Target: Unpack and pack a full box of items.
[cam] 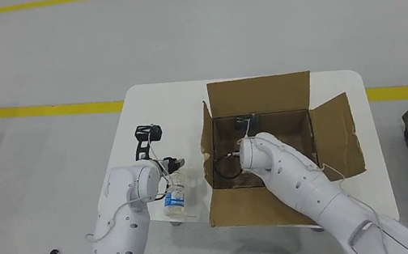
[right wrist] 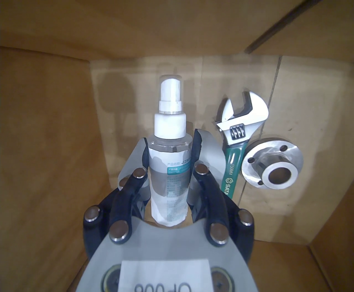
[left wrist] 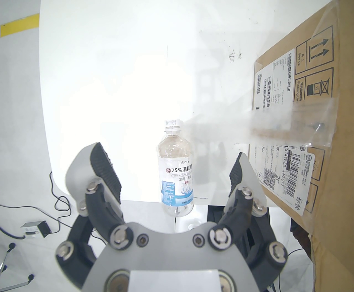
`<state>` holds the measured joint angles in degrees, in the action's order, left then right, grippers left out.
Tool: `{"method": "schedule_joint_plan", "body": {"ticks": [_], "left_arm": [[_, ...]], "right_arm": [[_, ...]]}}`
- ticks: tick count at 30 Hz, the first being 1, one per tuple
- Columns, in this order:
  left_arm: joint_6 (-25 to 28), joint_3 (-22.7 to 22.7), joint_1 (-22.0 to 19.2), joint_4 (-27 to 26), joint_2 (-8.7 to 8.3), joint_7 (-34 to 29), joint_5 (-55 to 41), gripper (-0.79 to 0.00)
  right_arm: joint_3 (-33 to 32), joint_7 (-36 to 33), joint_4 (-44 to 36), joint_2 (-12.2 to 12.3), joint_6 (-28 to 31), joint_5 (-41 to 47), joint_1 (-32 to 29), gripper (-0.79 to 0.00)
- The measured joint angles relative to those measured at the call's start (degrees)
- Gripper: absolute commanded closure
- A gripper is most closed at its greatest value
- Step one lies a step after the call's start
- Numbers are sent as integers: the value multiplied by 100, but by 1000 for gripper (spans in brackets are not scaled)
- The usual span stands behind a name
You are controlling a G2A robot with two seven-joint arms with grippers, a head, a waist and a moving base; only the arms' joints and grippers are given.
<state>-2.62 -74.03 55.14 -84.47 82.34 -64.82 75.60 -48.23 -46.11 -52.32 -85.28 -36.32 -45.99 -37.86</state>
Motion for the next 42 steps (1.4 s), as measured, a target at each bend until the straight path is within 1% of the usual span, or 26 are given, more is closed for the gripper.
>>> {"method": "schedule_joint_plan", "body": {"ticks": [2, 5, 8, 9, 11, 14, 18, 21, 31, 34, 38, 42], "left_arm": [[0, 0, 0, 0, 0, 0, 0, -785], [0, 0, 0, 0, 0, 0, 0, -785], [0, 0, 0, 0, 0, 0, 0, -785], [0, 0, 0, 0, 0, 0, 0, -785], [0, 0, 0, 0, 0, 0, 0, -785], [0, 0, 0, 0, 0, 0, 0, -785], [0, 0, 0, 0, 0, 0, 0, -785], [0, 0, 0, 0, 0, 0, 0, -785], [0, 0, 0, 0, 0, 0, 0, -785], [0, 0, 0, 0, 0, 0, 0, -785], [0, 0, 0, 0, 0, 0, 0, -785], [0, 0, 0, 0, 0, 0, 0, -785]], "right_arm": [[-114, 10, -209, 40, 42, -28, -46, 0], [-345, -56, -753, 146, 60, -183, -197, 0], [-666, -159, -1571, 302, 96, -472, -491, 0], [-816, -234, -1954, 374, 159, -610, -651, 0], [-1077, -362, -2557, 486, 338, -795, -929, 0], [-1636, -531, -3564, 663, 736, -920, -1485, 0], [-2171, -495, -4463, 795, 1197, -984, -2061, 0], [-2420, -266, -4747, 831, 1334, -935, -2333, 0], [-2422, -251, -4743, 829, 1323, -924, -2337, 0], [-2516, 68, -5005, 829, 1553, -707, -2448, 0], [-3037, 365, -5761, 873, 1769, -338, -2656, 0], [-3983, 447, -6632, 955, 1904, -21, -2997, 0]]}}
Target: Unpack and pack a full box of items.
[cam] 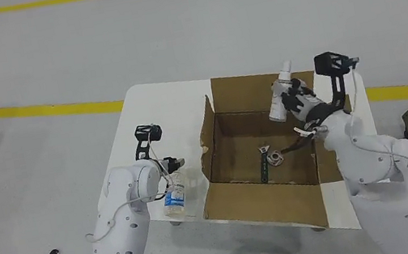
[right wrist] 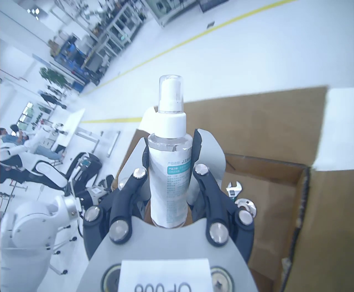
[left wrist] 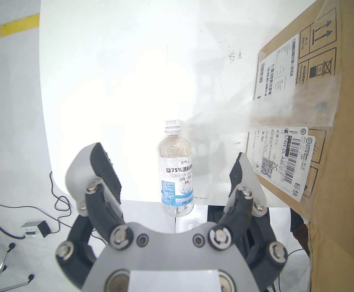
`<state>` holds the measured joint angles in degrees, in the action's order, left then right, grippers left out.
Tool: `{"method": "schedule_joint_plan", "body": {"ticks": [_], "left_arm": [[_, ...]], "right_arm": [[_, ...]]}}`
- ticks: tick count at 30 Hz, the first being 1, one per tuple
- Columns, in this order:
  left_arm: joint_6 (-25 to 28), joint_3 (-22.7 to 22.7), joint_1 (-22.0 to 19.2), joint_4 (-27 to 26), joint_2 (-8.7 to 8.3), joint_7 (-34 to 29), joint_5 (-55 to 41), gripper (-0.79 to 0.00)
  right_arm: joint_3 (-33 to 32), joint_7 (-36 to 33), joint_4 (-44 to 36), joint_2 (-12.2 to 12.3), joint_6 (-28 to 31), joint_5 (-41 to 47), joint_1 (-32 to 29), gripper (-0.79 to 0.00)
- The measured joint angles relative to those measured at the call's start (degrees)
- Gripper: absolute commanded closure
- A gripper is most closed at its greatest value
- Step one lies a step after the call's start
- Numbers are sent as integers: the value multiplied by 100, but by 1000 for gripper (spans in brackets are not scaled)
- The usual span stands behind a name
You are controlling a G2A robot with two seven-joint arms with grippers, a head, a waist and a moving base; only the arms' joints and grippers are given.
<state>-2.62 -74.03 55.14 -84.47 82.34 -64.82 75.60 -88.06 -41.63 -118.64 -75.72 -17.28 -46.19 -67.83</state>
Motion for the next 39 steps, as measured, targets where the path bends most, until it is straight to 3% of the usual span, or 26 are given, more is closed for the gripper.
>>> {"method": "schedule_joint_plan", "body": {"ticks": [8, 18, 29, 39], "left_arm": [[0, 0, 0, 0, 0, 0, 0, -785], [0, 0, 0, 0, 0, 0, 0, -785], [0, 0, 0, 0, 0, 0, 0, -785], [0, 0, 0, 0, 0, 0, 0, -785]], "right_arm": [[-1705, -290, -889, 140, 156, -64, -821, 0], [-3206, -921, -775, 275, 768, -546, -1857, 0], [-3029, -1590, -257, 396, 1620, -1430, -2365, 0], [-1923, -1929, 546, 416, 1612, -2238, -2401, 0]]}}
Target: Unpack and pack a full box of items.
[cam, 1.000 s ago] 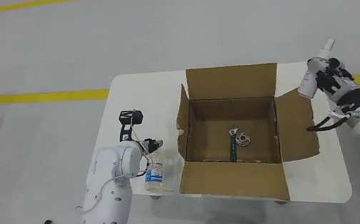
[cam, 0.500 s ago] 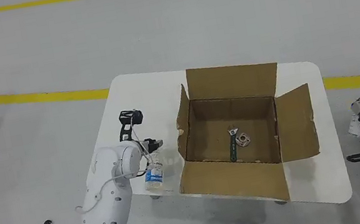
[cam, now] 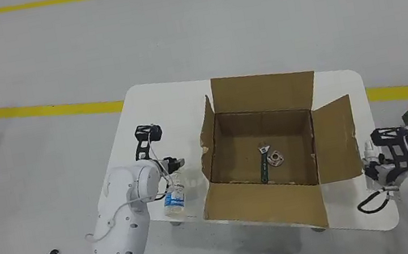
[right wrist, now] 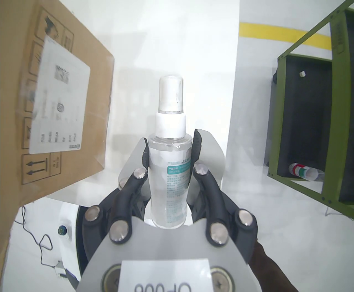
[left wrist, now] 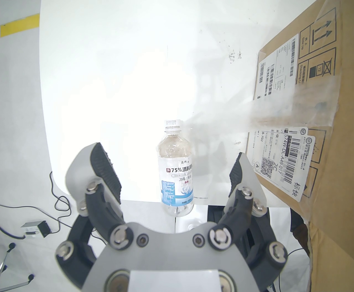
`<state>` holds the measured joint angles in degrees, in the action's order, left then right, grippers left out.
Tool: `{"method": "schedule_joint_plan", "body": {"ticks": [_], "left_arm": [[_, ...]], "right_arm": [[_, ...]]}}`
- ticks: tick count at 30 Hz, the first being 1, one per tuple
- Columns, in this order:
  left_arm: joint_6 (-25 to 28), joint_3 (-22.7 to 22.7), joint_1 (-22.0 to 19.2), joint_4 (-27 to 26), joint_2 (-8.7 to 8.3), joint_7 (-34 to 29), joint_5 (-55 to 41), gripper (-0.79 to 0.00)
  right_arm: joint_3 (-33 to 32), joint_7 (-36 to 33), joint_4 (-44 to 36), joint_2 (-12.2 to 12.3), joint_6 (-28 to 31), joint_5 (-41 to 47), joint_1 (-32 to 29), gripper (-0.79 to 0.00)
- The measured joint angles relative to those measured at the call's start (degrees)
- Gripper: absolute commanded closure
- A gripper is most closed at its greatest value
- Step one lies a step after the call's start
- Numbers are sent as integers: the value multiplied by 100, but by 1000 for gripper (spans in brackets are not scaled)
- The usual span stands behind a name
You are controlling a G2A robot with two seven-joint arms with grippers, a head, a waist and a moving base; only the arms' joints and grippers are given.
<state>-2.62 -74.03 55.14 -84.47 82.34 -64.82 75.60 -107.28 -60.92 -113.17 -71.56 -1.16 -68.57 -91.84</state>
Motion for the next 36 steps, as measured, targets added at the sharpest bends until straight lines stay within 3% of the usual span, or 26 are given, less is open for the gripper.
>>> {"method": "schedule_joint_plan", "body": {"ticks": [9, 19, 21, 25, 27, 28, 30, 36], "left_arm": [[0, 0, 0, 0, 0, 0, 0, -785], [0, 0, 0, 0, 0, 0, 0, -785], [0, 0, 0, 0, 0, 0, 0, -785], [0, 0, 0, 0, 0, 0, 0, -785], [0, 0, 0, 0, 0, 0, 0, -785], [0, 0, 0, 0, 0, 0, 0, -785], [0, 0, 0, 0, 0, 0, 0, -785], [0, 0, 0, 0, 0, 0, 0, -785]], "right_arm": [[716, -178, 582, -5, -168, -483, 235, 0], [1056, 40, 1276, -10, -288, -757, 493, -18], [1077, 79, 1402, -9, -318, -768, 530, -89], [1117, 110, 1523, -6, -335, -821, 576, -326], [1142, 99, 1552, -3, -328, -870, 596, -372], [1150, 98, 1555, -2, -327, -870, 604, -456], [1158, 98, 1537, 0, -323, -874, 618, -785], [961, 12, 1159, 23, -294, -752, 571, -785]]}}
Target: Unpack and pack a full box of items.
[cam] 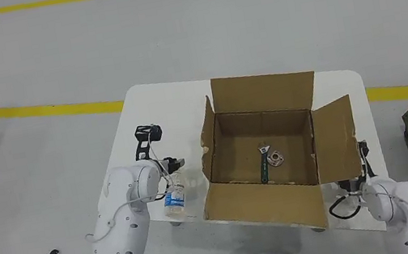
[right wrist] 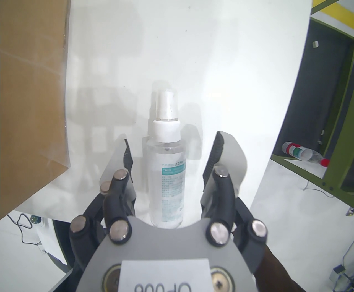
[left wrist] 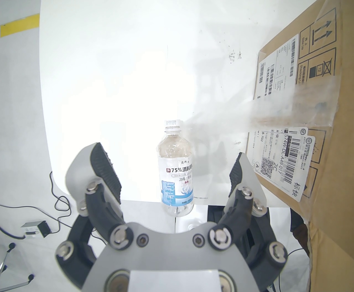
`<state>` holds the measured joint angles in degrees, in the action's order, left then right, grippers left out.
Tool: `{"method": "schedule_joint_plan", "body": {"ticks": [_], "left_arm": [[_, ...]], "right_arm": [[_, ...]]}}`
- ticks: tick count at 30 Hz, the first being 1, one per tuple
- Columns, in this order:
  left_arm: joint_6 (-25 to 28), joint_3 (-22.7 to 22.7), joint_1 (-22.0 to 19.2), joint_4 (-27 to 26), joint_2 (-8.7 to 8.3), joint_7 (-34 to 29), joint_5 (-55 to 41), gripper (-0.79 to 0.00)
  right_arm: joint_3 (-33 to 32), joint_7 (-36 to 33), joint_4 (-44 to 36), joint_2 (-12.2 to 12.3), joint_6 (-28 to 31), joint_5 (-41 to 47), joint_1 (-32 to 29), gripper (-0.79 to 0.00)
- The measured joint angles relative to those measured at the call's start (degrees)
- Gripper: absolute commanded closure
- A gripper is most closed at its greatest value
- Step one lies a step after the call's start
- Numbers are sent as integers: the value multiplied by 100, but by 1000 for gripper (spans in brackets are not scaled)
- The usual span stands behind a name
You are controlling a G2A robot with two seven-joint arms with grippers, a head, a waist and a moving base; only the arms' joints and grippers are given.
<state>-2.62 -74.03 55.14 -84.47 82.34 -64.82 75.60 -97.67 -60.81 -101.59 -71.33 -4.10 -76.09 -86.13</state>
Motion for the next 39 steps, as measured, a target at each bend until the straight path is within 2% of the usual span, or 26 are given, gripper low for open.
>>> {"method": "schedule_joint_plan", "body": {"ticks": [8, 9, 10, 12, 14, 17, 23, 28, 34, 39], "left_arm": [[0, 0, 0, 0, 0, 0, 0, -785], [0, 0, 0, 0, 0, 0, 0, -785], [0, 0, 0, 0, 0, 0, 0, -785], [0, 0, 0, 0, 0, 0, 0, -785], [0, 0, 0, 0, 0, 0, 0, -785], [0, 0, 0, 0, 0, 0, 0, -785], [0, 0, 0, 0, 0, 0, 0, -785], [0, 0, 0, 0, 0, 0, 0, -785], [0, 0, 0, 0, 0, 0, 0, -785], [0, 0, 0, 0, 0, 0, 0, -785]], "right_arm": [[-700, -35, -975, 55, -1, 340, -120, -785], [-856, 17, -1184, 58, -101, 409, -126, -548], [-970, 70, -1348, 59, -177, 476, -131, -385], [-1209, 233, -1750, 57, -349, 644, -143, -209], [-1365, 426, -2075, 45, -482, 868, -139, -99], [-1498, 744, -2542, 29, -591, 1266, -119, 0], [-1230, 1242, -3147, 6, -585, 1799, -1, 0], [-498, 1260, -3240, 14, -435, 1784, 214, 0], [887, 678, -2673, 18, -431, 807, 705, 0], [1984, 155, -1694, -50, -719, 166, 1272, 0]]}}
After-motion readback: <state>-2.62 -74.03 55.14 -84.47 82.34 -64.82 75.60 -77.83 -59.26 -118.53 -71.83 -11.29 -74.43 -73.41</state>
